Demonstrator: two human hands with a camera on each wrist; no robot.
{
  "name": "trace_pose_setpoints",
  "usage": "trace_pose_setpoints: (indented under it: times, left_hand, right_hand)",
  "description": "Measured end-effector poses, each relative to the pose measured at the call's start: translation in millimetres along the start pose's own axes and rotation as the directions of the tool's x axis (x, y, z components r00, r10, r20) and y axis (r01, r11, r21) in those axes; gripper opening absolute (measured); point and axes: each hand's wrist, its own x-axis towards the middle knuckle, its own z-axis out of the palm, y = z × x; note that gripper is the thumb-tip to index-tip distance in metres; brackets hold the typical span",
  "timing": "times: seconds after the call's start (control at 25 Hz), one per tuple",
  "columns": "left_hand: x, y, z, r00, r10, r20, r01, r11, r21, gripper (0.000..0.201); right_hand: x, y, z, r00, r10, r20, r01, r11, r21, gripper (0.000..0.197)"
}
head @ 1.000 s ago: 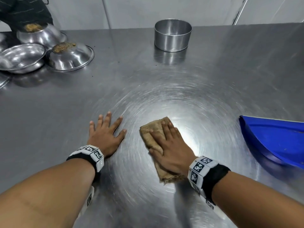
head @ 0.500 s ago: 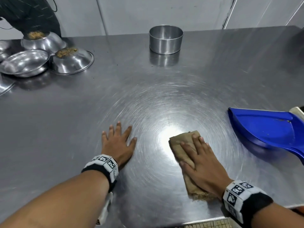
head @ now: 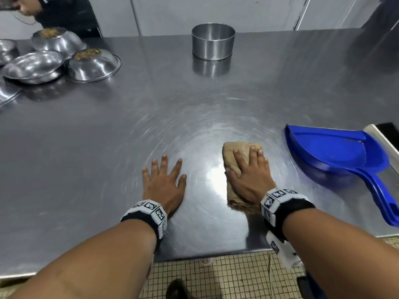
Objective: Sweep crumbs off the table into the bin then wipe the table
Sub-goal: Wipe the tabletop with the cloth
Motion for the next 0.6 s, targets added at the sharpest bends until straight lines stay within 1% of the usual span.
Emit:
trace_pose_setpoints:
  times: [0.12,0.24,0.36,0.48,0.6]
  left_hand:
    - [-8,6,6,0.999,-0.013,-0.048,0.013,1.000,-0.010,0.057]
    - [-13,10,9,0.997,-0.034,-0.068,0.033,0.999,-0.023,0.056]
    - [-12,11,12,0.994,-0.047,-0.099,0.046,0.999,-0.009,0.055]
    - [-14,10,13,0.994,-0.047,-0.098,0.047,0.999,0.000,0.055]
    - [-27,17,12,0.995,-0.030,-0.091,0.028,0.999,-0.022,0.056]
  right_hand:
    - [-13,-14,6,0.992,-0.114,0.045,0.115,0.993,-0.018,0.071]
    - [-45,-22,21,0.968,-0.242,0.062,0.245,0.969,-0.033,0.071]
    - [-82,-13,32,0.944,-0.324,0.059,0.328,0.943,-0.059,0.068]
    - [-111,13,32,0.938,-0.342,0.065,0.345,0.938,-0.045,0.066]
    - [-126,44,25,0.953,-0.293,0.073,0.296,0.954,-0.035,0.066]
